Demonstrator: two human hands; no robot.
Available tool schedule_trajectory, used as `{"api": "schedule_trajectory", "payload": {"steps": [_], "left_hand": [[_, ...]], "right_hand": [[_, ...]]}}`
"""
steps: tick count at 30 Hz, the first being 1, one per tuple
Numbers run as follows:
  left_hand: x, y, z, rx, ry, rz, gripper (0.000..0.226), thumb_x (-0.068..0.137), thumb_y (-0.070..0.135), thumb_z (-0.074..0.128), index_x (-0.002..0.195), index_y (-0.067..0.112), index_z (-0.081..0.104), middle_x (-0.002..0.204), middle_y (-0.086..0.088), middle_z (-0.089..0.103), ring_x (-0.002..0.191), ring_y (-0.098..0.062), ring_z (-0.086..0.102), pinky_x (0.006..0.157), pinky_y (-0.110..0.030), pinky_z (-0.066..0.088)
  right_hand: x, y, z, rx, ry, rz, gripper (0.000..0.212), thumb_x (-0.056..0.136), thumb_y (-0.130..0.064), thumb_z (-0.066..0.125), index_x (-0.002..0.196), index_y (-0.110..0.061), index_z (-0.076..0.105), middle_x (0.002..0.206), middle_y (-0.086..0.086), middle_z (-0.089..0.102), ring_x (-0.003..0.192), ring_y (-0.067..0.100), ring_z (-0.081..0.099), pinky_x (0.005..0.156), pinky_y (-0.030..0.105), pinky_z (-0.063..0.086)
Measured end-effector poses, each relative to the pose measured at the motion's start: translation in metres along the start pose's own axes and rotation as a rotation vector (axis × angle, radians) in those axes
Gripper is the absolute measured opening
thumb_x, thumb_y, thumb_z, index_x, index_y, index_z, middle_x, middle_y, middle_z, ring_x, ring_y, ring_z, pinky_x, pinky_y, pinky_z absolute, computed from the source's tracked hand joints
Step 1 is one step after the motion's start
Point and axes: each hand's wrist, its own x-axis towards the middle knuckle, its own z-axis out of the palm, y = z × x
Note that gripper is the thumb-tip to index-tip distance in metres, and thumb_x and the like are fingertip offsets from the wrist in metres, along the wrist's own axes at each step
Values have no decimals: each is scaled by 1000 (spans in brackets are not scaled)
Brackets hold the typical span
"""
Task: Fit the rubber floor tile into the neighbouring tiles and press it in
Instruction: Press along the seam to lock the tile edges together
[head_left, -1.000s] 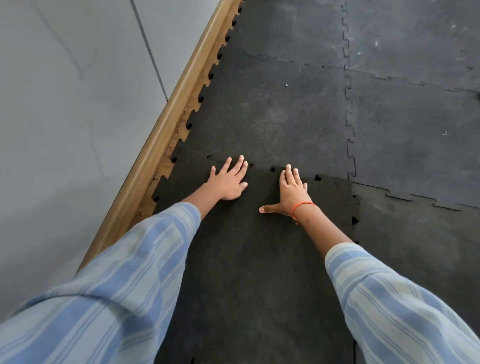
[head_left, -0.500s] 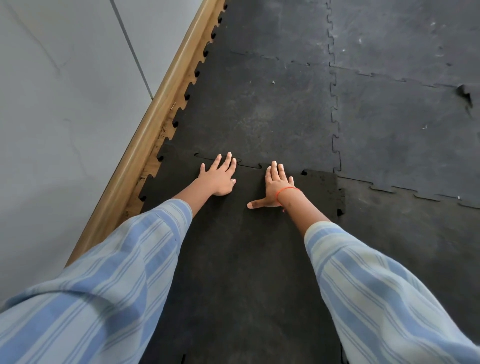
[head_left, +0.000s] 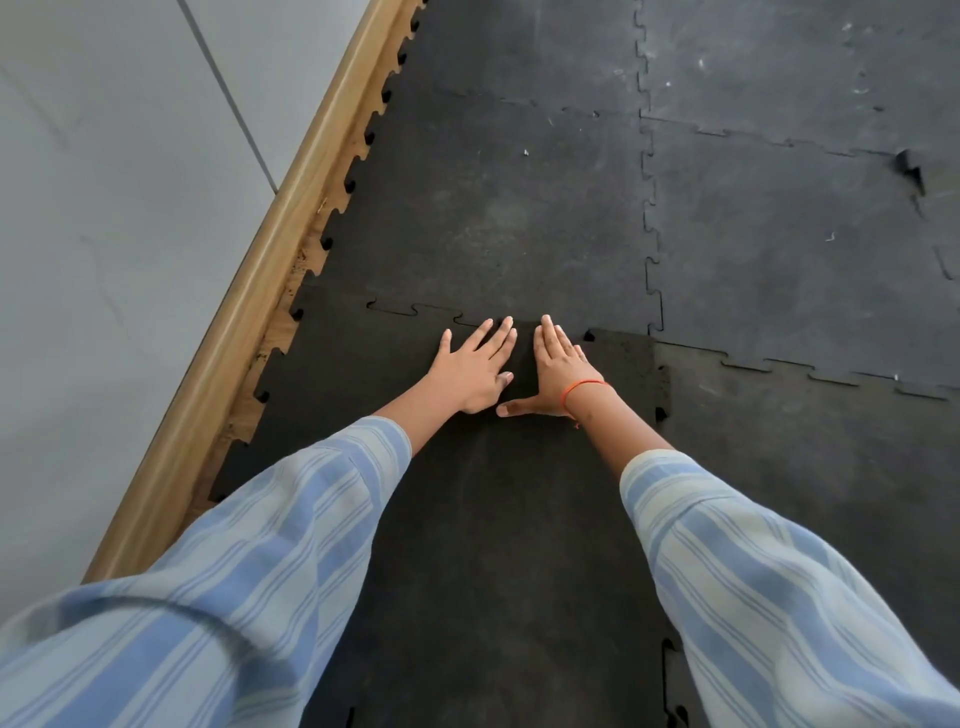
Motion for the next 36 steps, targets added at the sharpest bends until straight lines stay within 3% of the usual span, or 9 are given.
{"api": "schedule_trajectory", "payload": {"steps": [9,12,16,19,24,29,36], "left_hand": [[5,1,-8,10,-82,-17,64,104,40,21,153,21,-15,159,8,-26,148,-15,-18,117,-59,1],[7,5,-14,-13,-112,-36,64,104,39,23,154,20,-14,159,7,-25,149,-16,-17,117,-60,3],[11,27,-21,-74,-117,-1,63,104,38,23,155,18,-10,161,6,-23,149,-17,-15,116,-60,-1],[21,58,-20,-101,-107,91,63,104,39,23,154,22,-10,160,9,-23,149,-18,-15,113,-65,-1],[37,82,-26,-102,-113,49,69,103,45,28,152,27,-17,158,14,-28,148,-16,-18,104,-77,-1],[34,80,-22,-124,-26,84,77,100,49,37,153,29,-16,160,15,-21,150,-18,-10,102,-80,6],[45,93,-43,81,-186,18,76,100,51,35,154,24,-13,159,11,-27,149,-22,-17,104,-77,15]], "right_hand": [[3,-2,-5,-2,-76,22,133,65,-73,63,148,-7,-17,156,7,-27,145,20,-21,119,39,-4],[-6,8,-2,46,9,8,128,67,-74,60,149,-7,-12,158,7,-21,146,20,-18,119,41,-3],[-35,57,15,52,190,179,119,71,-82,42,150,-10,-9,159,3,-19,147,18,-16,120,42,-1],[-46,91,13,69,139,194,115,74,-79,43,150,-12,-11,159,1,-19,147,17,-15,121,44,1],[-31,100,-3,40,40,168,125,68,-76,56,150,-11,-12,160,4,-15,147,18,-13,120,42,1],[-29,95,-4,-34,89,171,125,68,-76,58,150,-6,-5,161,10,-3,148,23,-6,122,39,5],[-23,89,-8,-71,-9,211,120,71,-75,56,151,-8,-4,161,10,-5,148,26,-5,121,40,5]]}}
